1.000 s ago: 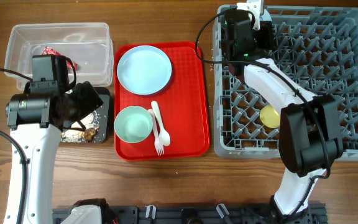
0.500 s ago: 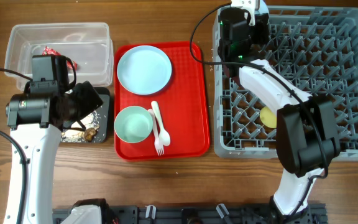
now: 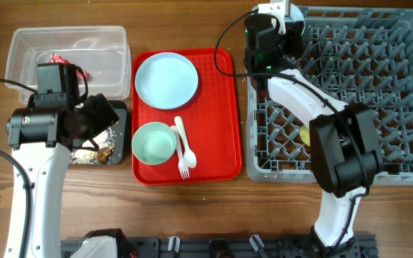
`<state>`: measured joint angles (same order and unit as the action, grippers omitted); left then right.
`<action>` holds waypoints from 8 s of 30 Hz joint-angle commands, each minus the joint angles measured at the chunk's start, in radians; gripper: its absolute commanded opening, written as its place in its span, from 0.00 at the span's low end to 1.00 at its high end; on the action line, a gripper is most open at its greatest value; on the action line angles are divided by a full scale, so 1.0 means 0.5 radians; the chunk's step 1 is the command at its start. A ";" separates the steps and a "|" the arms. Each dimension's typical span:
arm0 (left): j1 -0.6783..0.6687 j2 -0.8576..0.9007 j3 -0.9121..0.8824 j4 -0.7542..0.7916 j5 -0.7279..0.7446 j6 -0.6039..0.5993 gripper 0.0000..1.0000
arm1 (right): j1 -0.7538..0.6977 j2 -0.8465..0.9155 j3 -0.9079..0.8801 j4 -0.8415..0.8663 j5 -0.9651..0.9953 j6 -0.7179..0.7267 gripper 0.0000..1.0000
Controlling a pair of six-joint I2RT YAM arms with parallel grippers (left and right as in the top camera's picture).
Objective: Sort waste into correct bins and load items into the dishwasher rack
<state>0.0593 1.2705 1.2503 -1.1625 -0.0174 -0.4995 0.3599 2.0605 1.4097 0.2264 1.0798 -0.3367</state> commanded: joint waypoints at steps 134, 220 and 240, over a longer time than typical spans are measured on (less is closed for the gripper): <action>0.011 -0.016 0.010 0.005 0.002 -0.011 0.85 | -0.008 -1.283 -0.947 -2.810 -2.612 1.673 0.13; 0.100 -0.016 0.009 -0.269 -0.156 -0.082 0.96 | -0.072 -1.505 -0.407 -2.251 -2.807 1.098 0.72; 0.419 -0.016 0.009 -0.274 -0.050 -0.079 1.00 | 0.995 -0.241 -0.407 -1.159 -2.475 1.893 0.53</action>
<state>0.2630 1.2705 1.2503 -1.3022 -0.0509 -0.5266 0.8532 1.8957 1.1946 -0.3534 -0.1753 0.5564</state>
